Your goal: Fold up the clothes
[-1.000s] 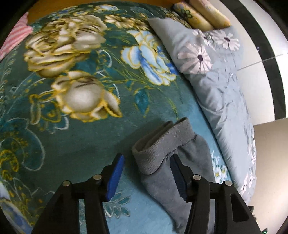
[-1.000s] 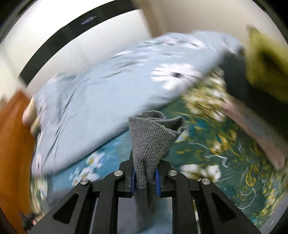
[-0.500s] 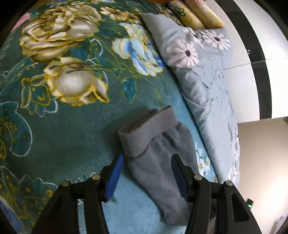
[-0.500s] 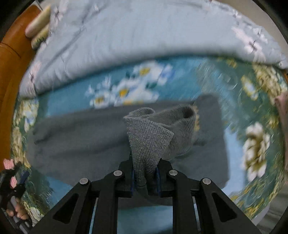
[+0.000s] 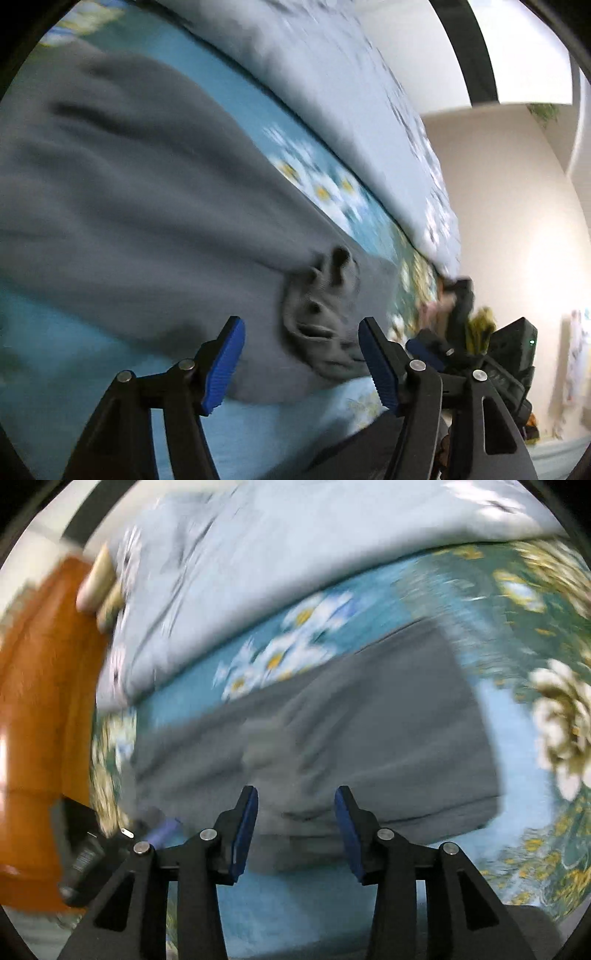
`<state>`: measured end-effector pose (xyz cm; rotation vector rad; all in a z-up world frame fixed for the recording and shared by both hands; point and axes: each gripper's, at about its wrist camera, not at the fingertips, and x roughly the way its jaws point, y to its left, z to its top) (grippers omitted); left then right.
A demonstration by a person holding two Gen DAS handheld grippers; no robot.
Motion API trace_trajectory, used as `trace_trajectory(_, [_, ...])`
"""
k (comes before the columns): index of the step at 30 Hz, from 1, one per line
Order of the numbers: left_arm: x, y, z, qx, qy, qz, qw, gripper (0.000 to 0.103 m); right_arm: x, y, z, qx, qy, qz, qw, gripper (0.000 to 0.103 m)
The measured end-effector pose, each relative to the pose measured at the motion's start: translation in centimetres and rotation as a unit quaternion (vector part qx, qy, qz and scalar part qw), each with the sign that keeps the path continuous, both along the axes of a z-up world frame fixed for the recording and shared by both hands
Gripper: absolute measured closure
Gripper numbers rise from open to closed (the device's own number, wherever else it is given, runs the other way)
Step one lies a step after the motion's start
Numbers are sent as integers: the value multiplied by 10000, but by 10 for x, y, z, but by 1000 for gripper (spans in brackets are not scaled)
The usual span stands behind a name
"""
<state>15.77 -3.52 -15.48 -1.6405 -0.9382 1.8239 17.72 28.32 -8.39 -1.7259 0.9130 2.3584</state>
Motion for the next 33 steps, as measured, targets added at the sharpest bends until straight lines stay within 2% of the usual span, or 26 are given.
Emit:
trace_trajectory(1, [-3, 14, -5, 39, -66, -113, 9999, 33, 6, 13, 2, -16, 57, -195, 9998, 58])
trace_trajectory(4, [-7, 40, -19, -192, -219, -252, 9993, 32, 22, 48, 9, -86, 224, -762, 9968, 58])
trace_trajectory(6, [-8, 52, -29, -292, -399, -332, 9982, 32, 25, 56, 3, -366, 302, -952, 9943, 58])
trace_trajectory(8, [-6, 59, -37, -224, -555, -314, 9977, 33, 28, 63, -2, -623, 376, -1122, 9910, 58])
trace_trajectory(10, [-8, 62, -35, -189, -495, -248, 9983, 35, 23, 61, -4, -668, 420, -1105, 9907, 58])
trace_trajectory(11, [-9, 64, -33, -214, -443, -220, 9985, 50, 23, 60, -4, -690, 437, -1083, 9908, 58])
trace_trajectory(12, [-11, 66, -32, -261, -390, -197, 9987, 71, 23, 60, -5, -712, 437, -1078, 9907, 58])
trace_trajectory(15, [-15, 75, -27, -537, -248, -215, 9980, 84, 22, 60, -7, -778, 436, -1063, 9903, 58])
trace_trajectory(17, [-14, 77, -12, -595, 84, -319, 9977, 86, 23, 62, -8, -847, 452, -1072, 9896, 58])
trace_trajectory(19, [-12, 75, 10, -524, 540, -404, 9963, 87, 26, 64, -8, -901, 488, -1109, 9885, 58])
trace_trajectory(22, [-10, 60, 38, -157, 1089, -379, 9932, 87, 29, 65, -7, -957, 554, -1142, 9873, 58])
trace_trajectory(24, [-13, 51, 32, -350, 1088, -319, 9929, 87, 29, 65, -8, -974, 521, -1154, 9872, 58])
trace_trajectory(26, [-20, 45, 6, -722, 772, -318, 9939, 87, 26, 63, -10, -927, 436, -1123, 9884, 58])
trace_trajectory(29, [-20, 23, -25, -637, 148, -133, 9978, 85, 23, 59, -10, -774, 325, -993, 9915, 58])
trace_trajectory(31, [-13, 2, -19, -453, 125, 33, 9989, 74, 22, 57, -11, -705, 279, -922, 9928, 58])
trace_trajectory(32, [-9, -11, -11, -428, 234, 81, 9988, 60, 22, 57, -11, -695, 258, -923, 9930, 58])
trace_trajectory(33, [-5, -23, -3, -402, 342, 129, 9985, 55, 22, 57, -12, -685, 238, -924, 9931, 58])
